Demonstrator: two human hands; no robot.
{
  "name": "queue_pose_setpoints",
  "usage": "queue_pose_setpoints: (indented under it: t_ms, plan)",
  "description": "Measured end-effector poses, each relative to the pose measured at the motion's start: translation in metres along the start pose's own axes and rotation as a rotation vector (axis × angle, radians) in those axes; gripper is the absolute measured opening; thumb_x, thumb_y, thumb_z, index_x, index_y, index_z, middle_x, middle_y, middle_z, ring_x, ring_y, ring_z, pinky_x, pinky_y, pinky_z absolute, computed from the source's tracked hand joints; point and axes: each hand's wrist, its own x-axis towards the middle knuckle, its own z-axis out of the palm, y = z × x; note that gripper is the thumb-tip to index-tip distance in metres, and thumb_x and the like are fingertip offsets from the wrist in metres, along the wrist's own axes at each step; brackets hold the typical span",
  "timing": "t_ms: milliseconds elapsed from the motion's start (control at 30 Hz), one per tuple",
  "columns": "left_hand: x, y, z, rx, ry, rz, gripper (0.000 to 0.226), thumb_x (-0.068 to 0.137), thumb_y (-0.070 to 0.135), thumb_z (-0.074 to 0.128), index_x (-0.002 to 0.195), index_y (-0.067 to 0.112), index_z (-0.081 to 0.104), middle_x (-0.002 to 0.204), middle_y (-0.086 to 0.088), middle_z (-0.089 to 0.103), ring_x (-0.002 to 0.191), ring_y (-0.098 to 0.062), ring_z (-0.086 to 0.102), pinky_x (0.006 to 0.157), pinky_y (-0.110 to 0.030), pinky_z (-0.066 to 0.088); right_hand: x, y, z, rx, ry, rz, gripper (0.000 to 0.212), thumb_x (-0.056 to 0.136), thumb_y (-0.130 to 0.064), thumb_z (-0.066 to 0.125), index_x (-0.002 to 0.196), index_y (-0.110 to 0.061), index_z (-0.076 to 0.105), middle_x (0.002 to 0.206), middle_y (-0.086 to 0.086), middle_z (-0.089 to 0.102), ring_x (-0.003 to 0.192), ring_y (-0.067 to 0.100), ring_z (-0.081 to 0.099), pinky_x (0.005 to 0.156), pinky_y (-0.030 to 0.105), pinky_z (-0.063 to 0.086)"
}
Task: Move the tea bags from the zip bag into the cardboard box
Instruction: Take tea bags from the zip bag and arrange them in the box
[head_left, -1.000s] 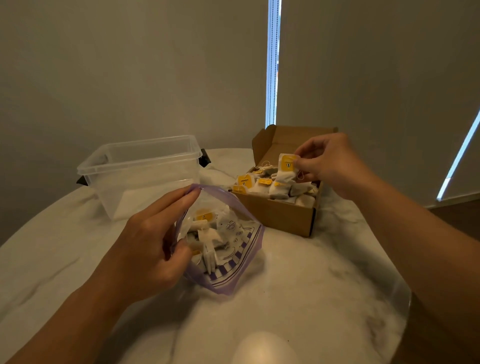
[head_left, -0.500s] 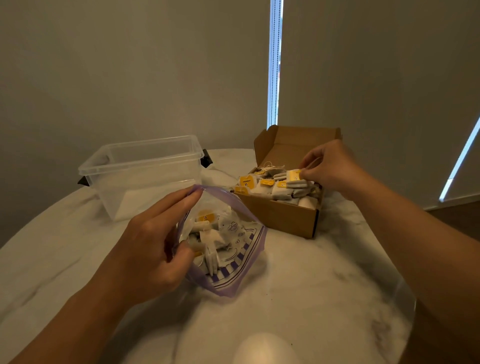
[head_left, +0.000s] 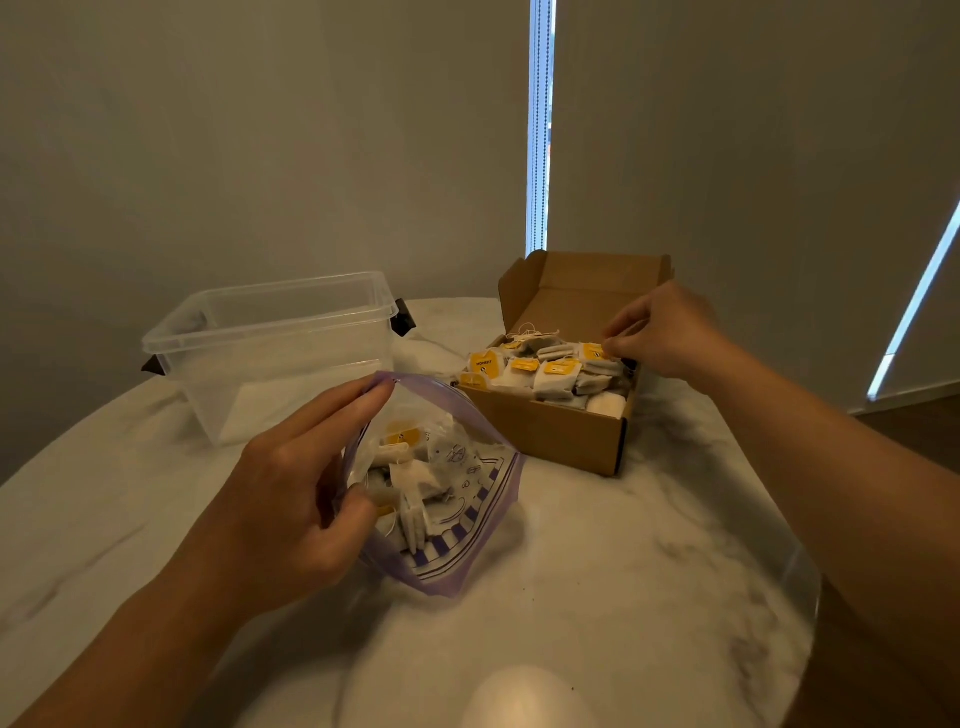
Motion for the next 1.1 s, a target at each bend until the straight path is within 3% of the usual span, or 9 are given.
queue_pose_setpoints:
  t_ms: [133,300,367,467,533,600,767,967,1100]
  plan:
    - [0.0,0.001,0.0,0.001,-0.005,-0.001,0.069,0.077,0.027,0.049,0.142,0.004,0.05,0.14,0.001,0.053,0.096,0.017,0.053,0.072,0.006,0.036,-0.003,-0.001,-0.004,-0.037,0.06,-0.026,0.012,0.084,-0.015,0.074,0.097,-0.013,0.075,0.101,0.003,0.071,0.092,0.015,0.063,0.076,0.028,0.052]
    - [0.0,0.002,0.0,0.014,-0.006,-0.003,0.069,0.078,0.029,0.049,0.143,0.006,0.049,0.142,-0.002,0.052,0.089,0.018,0.053,0.069,0.005,0.037,-0.036,-0.023,-0.011,0.065,0.125,-0.147,0.007,0.083,-0.019,0.075,0.09,-0.019,0.075,0.084,-0.007,0.07,0.08,0.007,0.065,0.074,0.031,0.056]
    - [0.0,0.002,0.0,0.012,-0.008,-0.01,0.069,0.078,0.03,0.049,0.143,0.007,0.049,0.144,-0.002,0.051,0.08,0.014,0.055,0.064,0.003,0.039,-0.066,-0.039,-0.009,0.185,0.082,-0.208,0.006,0.081,-0.02,0.077,0.086,-0.024,0.075,0.079,-0.01,0.07,0.075,0.005,0.067,0.072,0.031,0.059]
    - [0.0,0.002,-0.001,0.03,-0.004,0.005,0.07,0.078,0.027,0.049,0.144,0.005,0.048,0.144,-0.003,0.051,0.084,0.011,0.054,0.068,0.004,0.038,-0.116,-0.064,0.001,0.305,-0.067,-0.3,0.008,0.08,-0.021,0.077,0.085,-0.028,0.075,0.076,-0.013,0.071,0.072,0.002,0.067,0.063,0.017,0.055]
    - [0.0,0.002,-0.001,0.047,0.009,0.005,0.07,0.077,0.025,0.048,0.143,0.003,0.049,0.144,-0.004,0.051,0.095,-0.009,0.053,0.075,0.005,0.035,-0.138,-0.077,0.012,0.317,-0.206,-0.346,0.01,0.082,-0.02,0.076,0.088,-0.028,0.076,0.077,-0.013,0.071,0.072,-0.001,0.066,0.065,0.016,0.055]
    - [-0.001,0.001,0.0,0.064,0.022,0.001,0.069,0.076,0.022,0.049,0.142,0.002,0.05,0.144,-0.004,0.051,0.104,-0.022,0.046,0.079,0.005,0.033,-0.149,-0.088,0.028,0.265,-0.314,-0.37,0.012,0.084,-0.022,0.074,0.094,-0.027,0.076,0.081,-0.013,0.071,0.073,-0.002,0.066,0.07,0.02,0.058]
    - [0.0,0.001,0.001,0.082,0.03,0.002,0.069,0.074,0.006,0.057,0.142,0.001,0.049,0.145,-0.006,0.051,0.11,-0.02,0.038,0.081,0.005,0.032,-0.143,-0.106,0.069,0.054,-0.358,-0.467,0.014,0.09,-0.023,0.066,0.101,-0.023,0.076,0.089,-0.005,0.071,0.085,0.009,0.063,0.077,0.032,0.058]
    - [-0.001,0.0,-0.001,0.06,0.016,-0.015,0.069,0.076,0.019,0.049,0.143,0.005,0.049,0.147,0.0,0.049,0.105,-0.024,0.051,0.083,0.004,0.033,-0.131,-0.121,0.09,-0.085,-0.362,-0.473,0.021,0.093,-0.03,0.062,0.106,-0.015,0.07,0.096,0.003,0.066,0.09,0.018,0.059,0.077,0.03,0.051]
    - [-0.001,0.0,-0.001,0.063,0.021,-0.021,0.069,0.076,0.021,0.048,0.143,0.005,0.049,0.147,-0.001,0.05,0.107,-0.026,0.046,0.085,0.004,0.032,-0.125,-0.129,0.096,-0.123,-0.413,-0.445,0.022,0.092,-0.026,0.063,0.11,-0.014,0.068,0.1,0.005,0.067,0.094,0.02,0.061,0.086,0.035,0.052]
